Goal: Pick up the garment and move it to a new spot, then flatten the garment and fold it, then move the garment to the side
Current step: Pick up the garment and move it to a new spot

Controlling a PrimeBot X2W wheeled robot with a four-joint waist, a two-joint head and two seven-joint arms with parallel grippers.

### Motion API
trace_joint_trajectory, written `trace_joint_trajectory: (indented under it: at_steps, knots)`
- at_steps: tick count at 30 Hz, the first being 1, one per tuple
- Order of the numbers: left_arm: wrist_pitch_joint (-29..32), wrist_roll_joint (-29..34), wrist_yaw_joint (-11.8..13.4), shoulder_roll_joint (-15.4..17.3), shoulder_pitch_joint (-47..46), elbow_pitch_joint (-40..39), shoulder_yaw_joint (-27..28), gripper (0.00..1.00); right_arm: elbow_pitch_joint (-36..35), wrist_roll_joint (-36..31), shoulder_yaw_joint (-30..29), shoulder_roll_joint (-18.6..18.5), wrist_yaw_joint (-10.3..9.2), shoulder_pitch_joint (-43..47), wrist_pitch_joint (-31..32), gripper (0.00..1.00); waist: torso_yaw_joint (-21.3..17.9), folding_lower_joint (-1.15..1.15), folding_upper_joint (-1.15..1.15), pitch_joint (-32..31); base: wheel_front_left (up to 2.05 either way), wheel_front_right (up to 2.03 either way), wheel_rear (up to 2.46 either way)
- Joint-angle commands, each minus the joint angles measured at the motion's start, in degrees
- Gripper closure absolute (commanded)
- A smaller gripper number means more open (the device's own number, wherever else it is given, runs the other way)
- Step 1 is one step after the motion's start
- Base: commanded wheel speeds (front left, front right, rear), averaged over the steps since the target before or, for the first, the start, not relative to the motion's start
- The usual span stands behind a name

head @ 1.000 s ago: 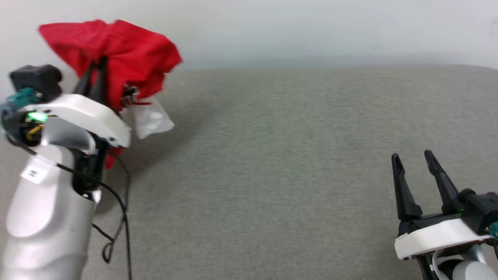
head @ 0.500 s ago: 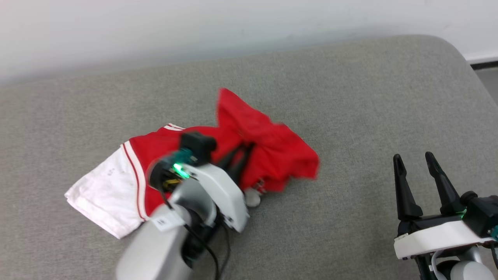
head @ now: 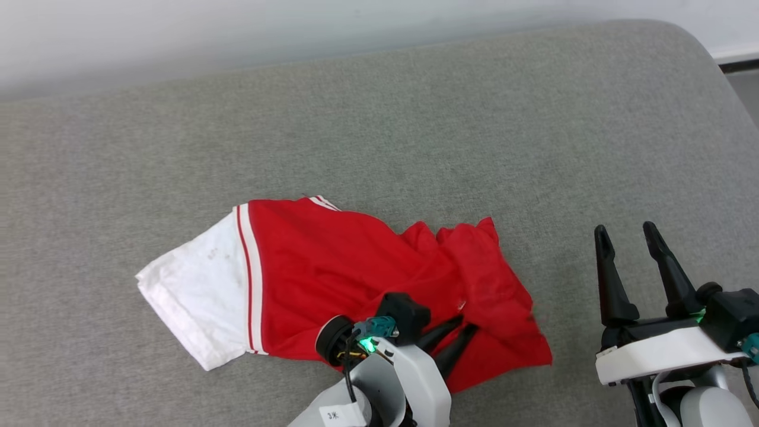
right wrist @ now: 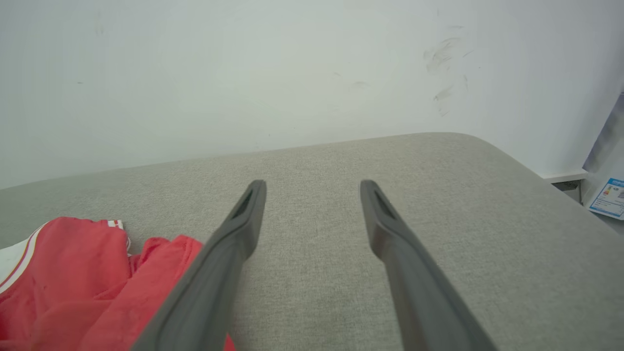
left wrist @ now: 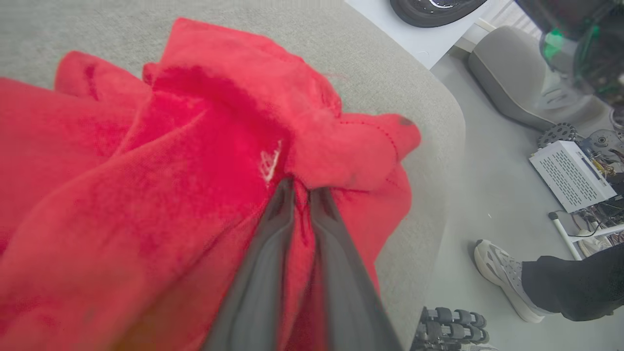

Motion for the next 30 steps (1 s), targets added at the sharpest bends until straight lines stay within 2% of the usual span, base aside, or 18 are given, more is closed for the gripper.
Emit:
trace_joint_trajectory:
  at_steps: [1, 6, 8, 12, 17, 23, 26, 30]
  knots:
    - [-1.19, -0.28, -0.22, -0.24, 0.17, -0.27, -0.06, 0.00, 0.04, -0.24, -0.28, 0.12, -0.05, 0.18, -0.12, 0.00, 0.89, 0.00, 0.00, -0.95, 0.00, 0.00, 0.00]
    - [-8.03, -0.62, -0.20, -0.81, -1.21, -1.29, 0.53, 0.00, 0.11, -0.96, -0.97, 0.12, -0.06, 1.31, 0.55, 0.00, 3.45, 0.00, 0.00, -3.76, 0.00, 0.00, 0.00]
    - [-12.93, -0.38, 0.30, -0.91, -1.47, -2.14, 1.59, 0.00, -0.37, -1.37, -1.71, 0.11, -0.05, 2.08, 1.22, 0.00, 5.36, 0.00, 0.00, -5.27, 0.00, 0.00, 0.00]
    - [-17.89, 1.22, 2.56, -0.06, -1.91, -2.05, 4.40, 0.00, -1.44, -2.04, -2.15, 0.10, -0.06, 3.00, 2.43, 0.00, 7.53, 0.00, 0.00, -6.40, 0.00, 0.00, 0.00]
    - [-19.74, 2.02, 5.96, 1.54, -0.84, -1.81, 9.47, 0.00, -2.70, -2.45, -2.78, 0.10, -0.05, 4.24, 3.88, 0.00, 10.34, 0.00, 0.00, -7.60, 0.00, 0.00, 0.00]
    - [-20.15, 2.17, 10.00, 4.52, 2.55, -3.82, 18.18, 0.00, -3.55, -2.44, -2.59, 0.11, -0.05, 5.31, 5.00, 0.00, 12.44, 0.00, 0.00, -8.78, 0.00, 0.00, 0.00]
    - [-20.17, 2.57, 11.11, 6.38, 5.46, -5.33, 22.22, 0.00, -3.72, -2.16, -2.56, 0.11, -0.05, 6.22, 5.22, 0.00, 13.10, 0.00, 0.00, -9.55, 0.00, 0.00, 0.00]
    - [-20.13, 2.61, 11.00, 8.53, 8.55, -6.89, 25.42, 0.00, -3.92, -2.02, -2.62, 0.10, -0.05, 7.36, 5.61, 0.00, 13.88, 0.00, 0.00, -10.75, 0.00, 0.00, 0.00]
